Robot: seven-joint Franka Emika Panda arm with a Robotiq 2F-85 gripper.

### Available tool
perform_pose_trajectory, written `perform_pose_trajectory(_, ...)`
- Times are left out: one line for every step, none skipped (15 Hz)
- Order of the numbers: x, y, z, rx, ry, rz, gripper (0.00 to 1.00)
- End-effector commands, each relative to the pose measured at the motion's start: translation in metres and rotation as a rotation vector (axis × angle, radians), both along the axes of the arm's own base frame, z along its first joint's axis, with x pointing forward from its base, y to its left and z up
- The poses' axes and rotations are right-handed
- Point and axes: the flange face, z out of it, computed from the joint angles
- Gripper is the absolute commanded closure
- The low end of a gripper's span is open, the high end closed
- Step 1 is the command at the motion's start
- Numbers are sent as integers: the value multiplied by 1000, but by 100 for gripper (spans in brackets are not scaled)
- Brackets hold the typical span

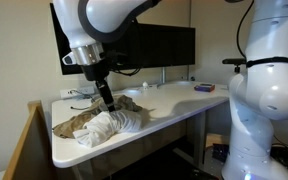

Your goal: Put the white shirt in the bag

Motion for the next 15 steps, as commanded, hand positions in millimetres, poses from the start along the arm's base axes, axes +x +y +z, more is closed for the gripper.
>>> perform_pose_trajectory(6, -19, -4, -6, 54, 42, 0)
perform_pose_trajectory(5, -23, -6, 7, 74, 56, 0)
perform_pose_trajectory(2, -27, -11, 17, 94, 67, 0)
perform_pose_trajectory(1, -30, -15, 22, 111, 76, 0)
perform_pose_trajectory(-1, -34, -19, 25, 131, 86, 0)
perform_pose_trajectory(-4, -37, -24, 30, 152, 97, 0)
perform_pose_trajectory(-6, -40, -28, 38, 177, 108, 0)
perform_pose_trajectory(-10, -42, -33, 45, 199, 118, 0)
perform_pose_trajectory(-14, -43, -36, 52, 221, 128, 0)
perform_pose_trajectory(-18, -43, -39, 57, 239, 138, 0)
perform_pose_trajectory(-22, -41, -42, 66, 254, 153, 0)
perform_pose_trajectory(-25, -39, -44, 79, 268, 164, 0)
perform_pose_trajectory(-27, -36, -47, 91, 277, 170, 0)
perform_pose_trajectory(-29, -32, -50, 107, 280, 179, 0)
perform_pose_trajectory(-29, -28, -51, 125, 273, 180, 0)
